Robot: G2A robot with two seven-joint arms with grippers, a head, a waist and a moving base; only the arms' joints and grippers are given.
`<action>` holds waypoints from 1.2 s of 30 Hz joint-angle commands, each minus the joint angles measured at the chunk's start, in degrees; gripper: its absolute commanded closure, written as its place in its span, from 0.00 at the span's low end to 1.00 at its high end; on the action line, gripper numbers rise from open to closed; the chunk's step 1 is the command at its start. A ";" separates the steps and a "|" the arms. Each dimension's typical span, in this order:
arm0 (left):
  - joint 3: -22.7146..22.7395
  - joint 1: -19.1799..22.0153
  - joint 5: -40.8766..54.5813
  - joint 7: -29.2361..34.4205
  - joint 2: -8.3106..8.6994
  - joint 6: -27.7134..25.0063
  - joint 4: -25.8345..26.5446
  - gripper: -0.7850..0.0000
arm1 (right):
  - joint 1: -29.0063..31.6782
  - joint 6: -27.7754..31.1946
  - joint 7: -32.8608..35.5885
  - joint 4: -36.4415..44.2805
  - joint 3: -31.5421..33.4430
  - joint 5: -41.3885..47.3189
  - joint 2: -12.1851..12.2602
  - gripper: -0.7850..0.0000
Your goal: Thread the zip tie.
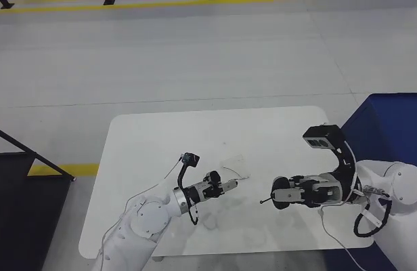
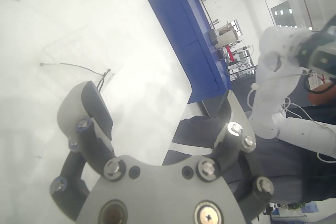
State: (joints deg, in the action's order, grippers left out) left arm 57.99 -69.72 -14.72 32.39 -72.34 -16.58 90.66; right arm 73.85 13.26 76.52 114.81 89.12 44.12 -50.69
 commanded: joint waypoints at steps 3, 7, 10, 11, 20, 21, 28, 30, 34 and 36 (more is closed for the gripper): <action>0.08 -0.06 -0.04 -0.06 0.01 -0.08 0.11 0.00 | 0.03 0.10 -1.25 0.14 0.18 -0.08 -0.03 1.00; 0.08 -0.06 -0.04 -0.06 0.01 -0.08 0.11 0.00 | 0.03 0.10 -1.25 0.14 0.18 -0.08 -0.03 1.00; 0.08 -0.06 -0.04 -0.06 0.01 -0.08 0.11 0.00 | -0.06 -0.90 -10.24 2.49 -2.53 2.72 -0.73 1.00; 0.08 -0.06 -0.04 -0.06 0.01 -0.08 0.11 0.00 | -0.47 -0.22 -11.42 3.46 -3.32 1.95 -0.87 1.00; 0.08 -0.06 -0.04 -0.06 0.01 -0.08 0.11 0.00 | -13.35 3.45 -25.29 13.31 -18.46 -8.17 -3.57 1.00; 0.08 -0.06 -0.04 -0.06 0.01 -0.08 0.11 0.00 | -14.49 3.83 -25.88 13.35 -19.09 -9.50 -3.75 1.00; 0.08 -0.06 -0.04 -0.06 0.01 -0.08 0.11 0.00 | -18.56 6.52 -33.81 13.36 -24.36 -9.04 -5.45 1.00; 0.08 -0.06 -0.04 -0.06 0.01 -0.08 0.11 0.00 | -18.56 6.52 -33.81 13.36 -24.36 -9.04 -5.45 1.00; 0.08 -0.06 -0.04 -0.06 0.01 -0.08 0.11 0.00 | -18.56 6.52 -33.81 13.36 -24.36 -9.04 -5.45 1.00; 0.08 -0.06 -0.04 -0.06 0.01 -0.08 0.11 0.00 | -18.39 6.32 -33.99 13.29 -24.37 -9.07 -5.45 1.00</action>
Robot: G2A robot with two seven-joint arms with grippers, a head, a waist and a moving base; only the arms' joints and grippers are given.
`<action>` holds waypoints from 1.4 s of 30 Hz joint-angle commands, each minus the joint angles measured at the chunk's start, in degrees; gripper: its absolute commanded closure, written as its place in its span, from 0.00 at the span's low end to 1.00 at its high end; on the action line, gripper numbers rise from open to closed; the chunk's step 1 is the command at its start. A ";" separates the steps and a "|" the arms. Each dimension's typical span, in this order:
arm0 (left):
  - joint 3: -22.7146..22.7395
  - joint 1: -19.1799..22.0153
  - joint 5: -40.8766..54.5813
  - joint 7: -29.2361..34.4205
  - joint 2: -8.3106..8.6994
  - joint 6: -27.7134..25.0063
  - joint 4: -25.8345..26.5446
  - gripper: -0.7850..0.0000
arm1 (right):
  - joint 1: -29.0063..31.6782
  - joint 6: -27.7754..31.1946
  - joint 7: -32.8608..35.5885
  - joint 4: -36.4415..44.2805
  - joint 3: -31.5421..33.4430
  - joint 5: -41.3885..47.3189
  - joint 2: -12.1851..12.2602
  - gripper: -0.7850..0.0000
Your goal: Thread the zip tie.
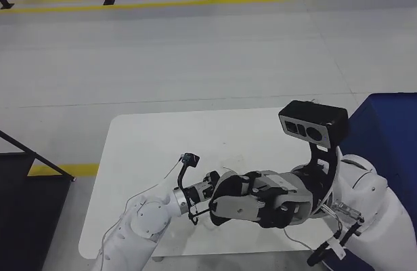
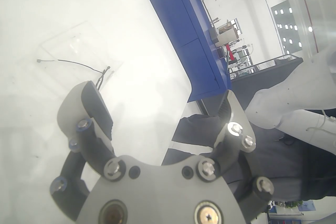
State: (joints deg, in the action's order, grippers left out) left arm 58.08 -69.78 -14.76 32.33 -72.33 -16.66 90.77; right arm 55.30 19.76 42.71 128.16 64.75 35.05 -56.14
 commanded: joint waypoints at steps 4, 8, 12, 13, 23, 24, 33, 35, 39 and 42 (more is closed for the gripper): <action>0.00 0.00 0.00 0.00 0.00 0.00 0.00 0.00 | 0.80 5.74 -1.34 2.17 1.61 -2.04 -0.31 1.00; 0.00 0.00 0.00 0.00 0.00 0.00 0.00 0.00 | 0.36 18.88 -5.74 5.26 5.31 -13.39 -0.94 1.00; 0.00 0.00 0.00 0.00 0.00 0.00 0.00 0.00 | 1.64 26.62 -14.77 6.49 10.43 -33.19 -1.87 1.00; 0.00 0.00 0.00 0.00 0.00 0.00 0.00 0.00 | 2.13 28.16 -17.60 6.49 10.90 -36.75 -2.19 1.00; 0.00 0.00 0.00 0.00 0.00 0.00 0.00 0.00 | 3.96 28.86 -26.42 5.90 7.95 -52.43 -3.82 1.00; 0.00 0.00 0.00 0.00 0.00 0.00 0.00 0.00 | 3.29 27.79 -24.72 5.74 6.95 -49.41 -3.71 1.00; 0.00 0.00 0.00 0.00 0.00 0.00 0.00 0.00 | -3.90 3.15 0.90 6.49 1.50 -3.90 -2.16 1.00; 0.00 0.00 0.00 0.00 0.00 0.00 0.00 0.00 | -4.30 -4.08 3.79 6.49 3.04 2.76 -1.85 1.00; 0.00 0.00 0.00 0.00 0.00 0.00 0.00 0.00 | -2.66 -13.29 2.36 6.49 7.35 14.57 -1.58 1.00; 0.00 0.00 0.00 0.00 0.00 0.00 0.00 0.00 | -0.54 -18.88 1.02 6.49 8.89 21.64 -1.51 1.00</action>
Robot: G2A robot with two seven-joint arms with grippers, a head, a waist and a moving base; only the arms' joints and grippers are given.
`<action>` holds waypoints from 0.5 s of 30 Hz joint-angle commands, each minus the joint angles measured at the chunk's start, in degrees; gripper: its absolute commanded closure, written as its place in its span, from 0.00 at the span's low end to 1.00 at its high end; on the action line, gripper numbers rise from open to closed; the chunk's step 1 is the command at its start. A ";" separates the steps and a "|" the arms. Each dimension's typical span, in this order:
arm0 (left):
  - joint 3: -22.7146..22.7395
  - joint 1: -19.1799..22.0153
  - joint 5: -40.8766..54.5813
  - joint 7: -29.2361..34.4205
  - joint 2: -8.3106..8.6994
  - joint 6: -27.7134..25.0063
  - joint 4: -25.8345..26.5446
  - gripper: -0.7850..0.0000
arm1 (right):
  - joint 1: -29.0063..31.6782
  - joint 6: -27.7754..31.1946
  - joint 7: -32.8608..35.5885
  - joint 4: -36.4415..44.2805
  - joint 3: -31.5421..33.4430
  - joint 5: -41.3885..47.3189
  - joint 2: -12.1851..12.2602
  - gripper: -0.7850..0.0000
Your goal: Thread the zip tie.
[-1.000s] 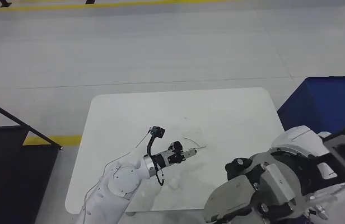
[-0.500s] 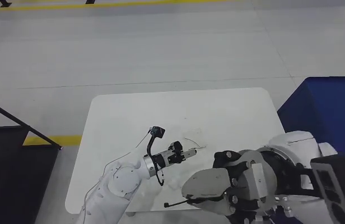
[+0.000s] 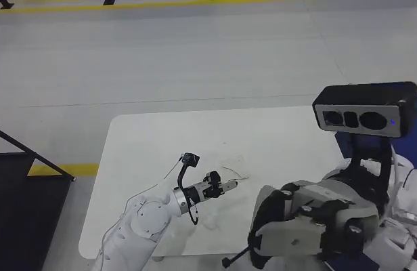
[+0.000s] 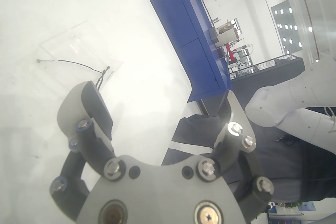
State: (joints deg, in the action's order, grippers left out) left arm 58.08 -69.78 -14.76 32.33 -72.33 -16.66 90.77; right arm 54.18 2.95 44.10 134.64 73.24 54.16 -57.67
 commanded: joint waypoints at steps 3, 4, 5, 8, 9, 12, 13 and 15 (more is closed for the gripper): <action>0.00 0.00 0.00 0.00 0.00 0.00 0.00 0.00 | 2.79 -7.82 -1.42 0.00 0.42 7.51 0.07 1.00; 0.00 0.00 0.00 0.00 0.00 0.00 0.00 0.00 | 3.66 -9.63 -1.80 0.00 -0.05 9.64 0.04 1.00; 0.00 0.00 0.00 0.00 0.00 0.00 0.00 0.00 | 4.42 -11.58 -2.18 0.00 -0.61 11.33 0.02 1.00; 0.00 0.00 0.00 0.00 0.00 0.00 0.00 0.00 | 5.92 -15.67 -2.21 0.00 -2.90 14.74 -0.13 1.00; 0.00 0.00 0.00 0.00 0.00 0.00 0.00 0.00 | 6.20 -16.46 -2.30 0.00 -3.67 16.11 -0.24 1.00; 0.00 0.00 0.00 0.00 0.00 0.00 0.00 0.00 | 6.05 -17.49 -2.58 0.00 -5.04 18.07 -0.56 1.00; 0.00 0.00 0.00 0.00 0.00 0.00 0.00 0.00 | 6.31 -17.63 -3.06 0.00 -5.57 19.52 -0.71 1.00; 0.00 0.00 0.00 0.00 0.00 0.00 0.00 0.00 | 6.40 -17.57 -4.05 0.00 -6.26 21.87 -1.00 1.00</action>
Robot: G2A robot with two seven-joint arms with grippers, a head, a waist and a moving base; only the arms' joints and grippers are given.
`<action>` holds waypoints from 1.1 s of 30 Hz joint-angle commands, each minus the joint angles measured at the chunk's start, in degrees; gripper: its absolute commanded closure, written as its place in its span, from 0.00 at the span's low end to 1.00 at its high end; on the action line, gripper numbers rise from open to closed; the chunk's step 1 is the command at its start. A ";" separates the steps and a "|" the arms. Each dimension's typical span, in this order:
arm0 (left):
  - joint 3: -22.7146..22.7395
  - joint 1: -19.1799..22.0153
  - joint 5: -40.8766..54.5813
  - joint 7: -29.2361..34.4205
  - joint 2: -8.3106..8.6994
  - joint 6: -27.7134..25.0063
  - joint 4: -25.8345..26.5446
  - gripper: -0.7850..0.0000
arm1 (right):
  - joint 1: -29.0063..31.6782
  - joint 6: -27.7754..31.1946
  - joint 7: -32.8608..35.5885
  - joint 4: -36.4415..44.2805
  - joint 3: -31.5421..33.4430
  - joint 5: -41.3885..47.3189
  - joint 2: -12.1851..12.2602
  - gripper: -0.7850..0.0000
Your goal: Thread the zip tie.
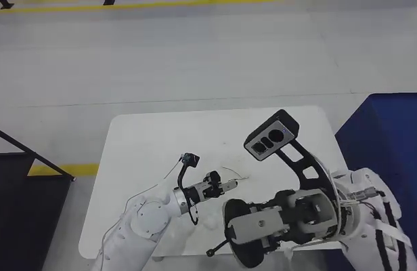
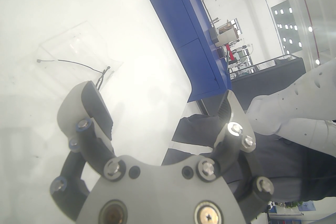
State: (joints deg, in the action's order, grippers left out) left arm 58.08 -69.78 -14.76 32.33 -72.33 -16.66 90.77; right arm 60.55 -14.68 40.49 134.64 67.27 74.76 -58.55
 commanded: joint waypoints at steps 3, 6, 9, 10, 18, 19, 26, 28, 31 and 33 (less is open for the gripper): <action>0.00 0.00 0.00 0.00 0.00 0.00 0.00 0.00 | -1.26 1.46 -0.71 0.00 -0.78 3.41 -0.65 1.00; 0.00 0.00 0.00 0.00 0.00 0.00 0.00 0.00 | -5.34 10.07 1.68 0.00 1.19 -6.48 -1.10 1.00; 0.00 0.00 0.00 0.00 0.00 0.00 0.00 0.00 | -6.61 19.47 2.81 0.00 1.28 -16.44 -1.54 1.00; 0.00 0.00 0.00 0.00 0.00 0.00 0.00 0.00 | -6.63 22.30 1.99 0.00 1.46 -18.92 -1.70 1.00; 0.00 0.00 0.00 0.00 0.00 0.00 0.00 0.00 | -5.80 31.92 -2.61 0.00 4.61 -45.28 -1.95 1.00; 0.00 0.00 0.00 0.00 0.00 0.00 0.00 0.00 | -5.67 32.29 -2.45 0.00 4.81 -47.68 -1.93 1.00; 0.00 0.00 0.00 0.00 0.00 0.00 0.00 0.00 | -6.34 37.35 -1.11 0.00 5.52 -58.21 -2.00 1.00; 0.00 0.00 0.00 0.00 0.00 0.00 0.00 0.00 | -7.82 42.99 -1.30 0.00 6.62 -64.84 -2.08 1.00; 0.00 0.00 0.00 0.00 0.00 0.00 0.00 0.00 | -8.13 48.40 -3.30 0.00 6.02 -69.80 -2.36 1.00; 0.00 0.00 0.00 0.00 0.00 0.00 0.00 0.00 | -7.74 50.02 -5.15 0.00 5.30 -71.90 -2.55 1.00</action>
State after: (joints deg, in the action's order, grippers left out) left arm 58.08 -69.78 -14.76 32.33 -72.33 -16.66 90.77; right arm 52.58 34.78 36.21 134.65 72.89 3.83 -61.02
